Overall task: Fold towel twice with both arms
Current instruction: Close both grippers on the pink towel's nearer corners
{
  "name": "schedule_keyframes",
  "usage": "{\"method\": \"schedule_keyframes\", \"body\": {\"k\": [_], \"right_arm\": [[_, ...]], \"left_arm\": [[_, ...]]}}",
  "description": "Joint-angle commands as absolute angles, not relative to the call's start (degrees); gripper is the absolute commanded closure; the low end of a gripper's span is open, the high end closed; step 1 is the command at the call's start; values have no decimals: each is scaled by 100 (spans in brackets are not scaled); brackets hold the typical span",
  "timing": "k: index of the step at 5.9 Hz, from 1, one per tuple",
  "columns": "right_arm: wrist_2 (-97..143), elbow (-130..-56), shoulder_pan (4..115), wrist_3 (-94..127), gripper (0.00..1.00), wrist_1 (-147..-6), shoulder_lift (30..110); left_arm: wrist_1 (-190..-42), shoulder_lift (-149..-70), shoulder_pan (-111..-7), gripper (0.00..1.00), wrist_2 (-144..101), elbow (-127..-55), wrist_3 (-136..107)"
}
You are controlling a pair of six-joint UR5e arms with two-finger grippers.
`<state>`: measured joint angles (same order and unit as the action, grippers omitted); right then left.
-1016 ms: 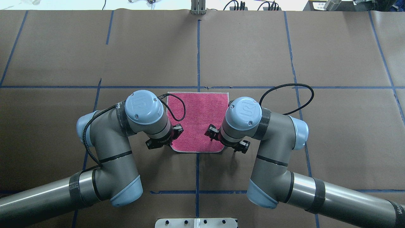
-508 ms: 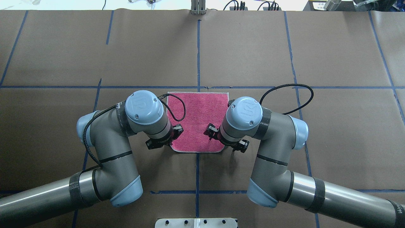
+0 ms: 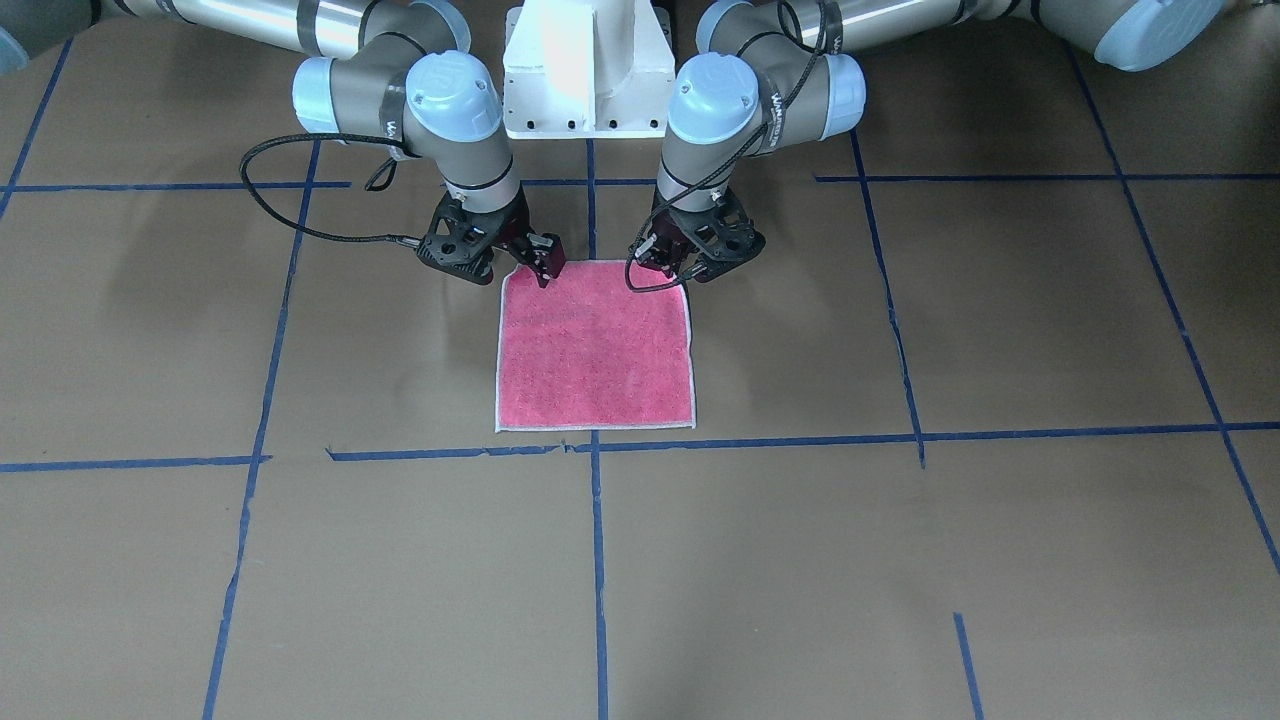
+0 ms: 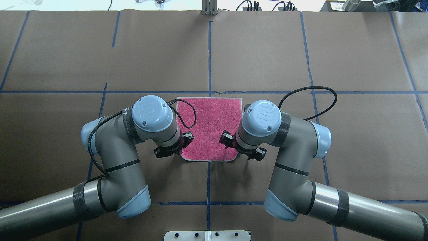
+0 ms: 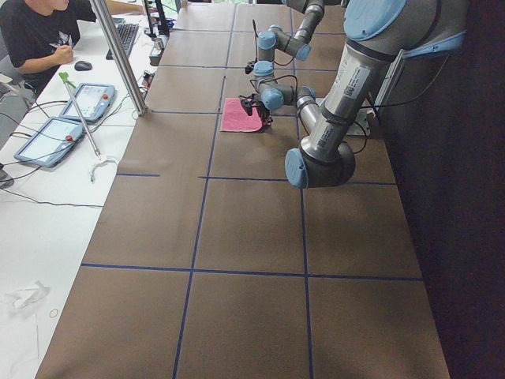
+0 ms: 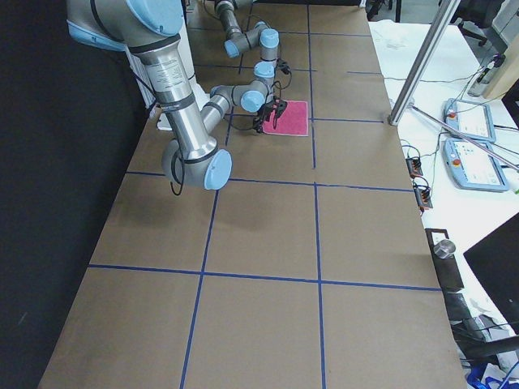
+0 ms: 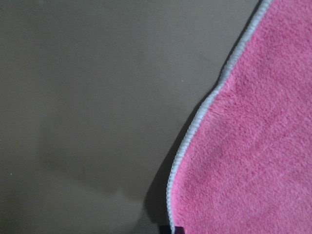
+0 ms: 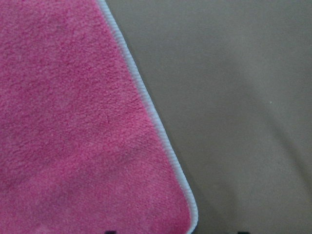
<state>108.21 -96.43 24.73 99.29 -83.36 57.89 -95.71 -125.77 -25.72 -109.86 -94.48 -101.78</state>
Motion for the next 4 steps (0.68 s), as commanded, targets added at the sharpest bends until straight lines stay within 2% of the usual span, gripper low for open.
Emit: {"method": "schedule_keyframes", "body": {"k": [1, 2, 4], "right_arm": [[10819, -9642, 2461, 9958, 19, -8315, 5783], [10819, -9650, 2452, 10062, 31, -8306, 5783], [10819, -9642, 2452, 10125, 45, -8306, 5801]], "left_arm": [[-9571, -12577, -2575, 95, -10986, -9448, -10178], [-9571, -12577, -2575, 95, -10986, -9448, -10178], [-9571, -12577, -2575, 95, -10986, -9457, -10178]]}}
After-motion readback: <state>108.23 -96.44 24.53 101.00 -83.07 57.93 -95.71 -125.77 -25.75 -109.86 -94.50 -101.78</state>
